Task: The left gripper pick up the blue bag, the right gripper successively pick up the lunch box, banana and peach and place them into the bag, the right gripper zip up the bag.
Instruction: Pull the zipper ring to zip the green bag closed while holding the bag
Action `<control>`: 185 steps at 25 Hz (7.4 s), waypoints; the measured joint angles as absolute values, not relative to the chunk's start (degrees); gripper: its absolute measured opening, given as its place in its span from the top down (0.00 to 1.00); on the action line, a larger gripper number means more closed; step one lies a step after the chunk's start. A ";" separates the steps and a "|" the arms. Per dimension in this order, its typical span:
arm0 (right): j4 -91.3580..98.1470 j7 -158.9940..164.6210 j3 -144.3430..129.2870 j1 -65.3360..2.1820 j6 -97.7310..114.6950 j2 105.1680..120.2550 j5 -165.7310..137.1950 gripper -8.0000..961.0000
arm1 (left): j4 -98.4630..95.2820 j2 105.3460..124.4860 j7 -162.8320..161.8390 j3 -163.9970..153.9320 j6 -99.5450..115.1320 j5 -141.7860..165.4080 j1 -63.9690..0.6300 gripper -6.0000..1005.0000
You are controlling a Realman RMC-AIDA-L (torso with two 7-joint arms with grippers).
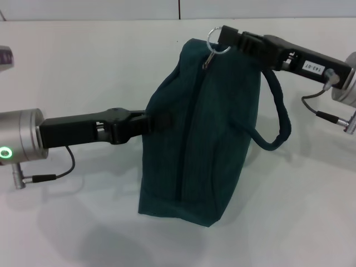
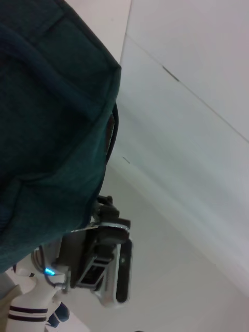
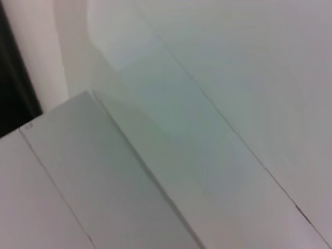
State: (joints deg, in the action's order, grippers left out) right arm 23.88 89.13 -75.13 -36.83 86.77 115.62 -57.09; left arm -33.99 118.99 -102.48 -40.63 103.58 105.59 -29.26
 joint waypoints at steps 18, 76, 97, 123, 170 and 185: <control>23.79 92.17 -74.43 -35.27 84.66 115.39 -56.01 0.98 | -33.17 119.46 -97.78 -42.98 106.52 105.41 -27.85 0.94; 27.39 88.76 -72.95 -30.55 80.04 115.40 -55.45 0.98 | -38.48 112.52 -117.54 -29.69 103.15 105.78 -34.50 0.14; 26.82 87.88 -73.11 -30.52 82.01 115.74 -55.48 0.98 | -38.95 115.31 -129.34 -47.28 94.45 113.77 -45.11 0.19; 26.80 87.37 -73.05 -30.68 83.23 115.84 -55.46 0.97 | -44.32 117.34 -129.82 -53.25 93.99 114.19 -44.60 0.26; 17.80 94.26 -68.95 -28.89 89.71 115.13 -50.61 0.97 | -44.58 118.80 -117.92 -53.26 104.29 103.78 -42.40 0.94; 15.42 94.82 -68.46 -28.60 88.00 115.36 -50.87 0.97 | -44.82 117.64 -115.15 -52.76 107.89 98.75 -41.60 0.94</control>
State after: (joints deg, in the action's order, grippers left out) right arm 15.42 94.82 -68.46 -28.60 88.00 115.36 -50.87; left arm -44.82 117.64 -115.15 -52.76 107.89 98.75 -41.60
